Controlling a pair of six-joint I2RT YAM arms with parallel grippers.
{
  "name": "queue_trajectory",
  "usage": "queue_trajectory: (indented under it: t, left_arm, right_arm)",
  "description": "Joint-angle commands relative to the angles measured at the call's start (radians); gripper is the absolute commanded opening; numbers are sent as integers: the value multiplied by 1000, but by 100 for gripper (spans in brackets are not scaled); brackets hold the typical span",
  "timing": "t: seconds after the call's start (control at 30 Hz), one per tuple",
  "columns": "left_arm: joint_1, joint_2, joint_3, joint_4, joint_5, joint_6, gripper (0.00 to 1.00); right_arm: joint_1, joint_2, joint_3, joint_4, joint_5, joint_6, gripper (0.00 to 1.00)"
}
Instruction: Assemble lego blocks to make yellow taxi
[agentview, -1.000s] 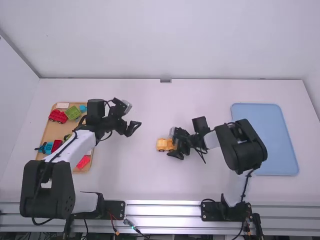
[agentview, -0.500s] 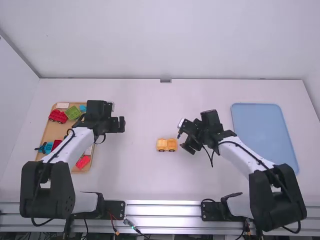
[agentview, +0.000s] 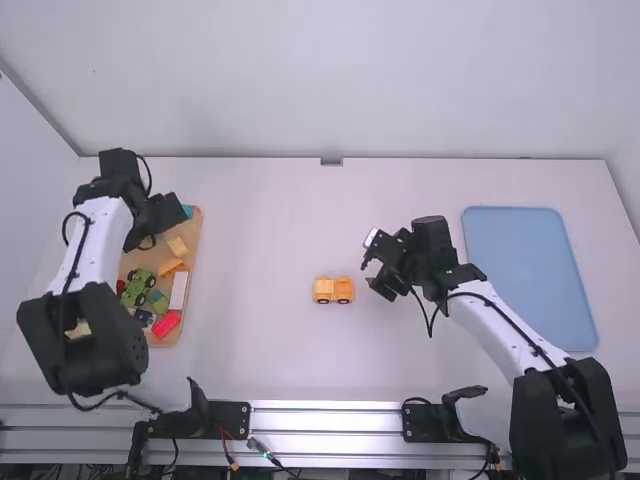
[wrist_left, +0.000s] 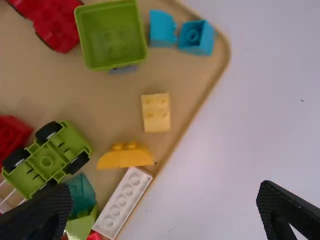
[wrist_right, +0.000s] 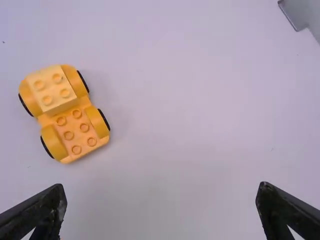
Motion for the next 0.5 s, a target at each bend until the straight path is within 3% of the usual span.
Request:
queue_trajectory:
  t: [0.0,0.17,0.47]
  left_arm:
    - [14,93,95,-40,26,-13,99]
    - [9,251,219,-94,14,-12,98]
    - [15,372,187,-10,14,-24,73]
  right_arm:
    - [-3,-11,-5,10,-1,21,99]
    - [1,-11,-5,9,-4,29,99]
    - [0,-11,-5,9,-3,30,99]
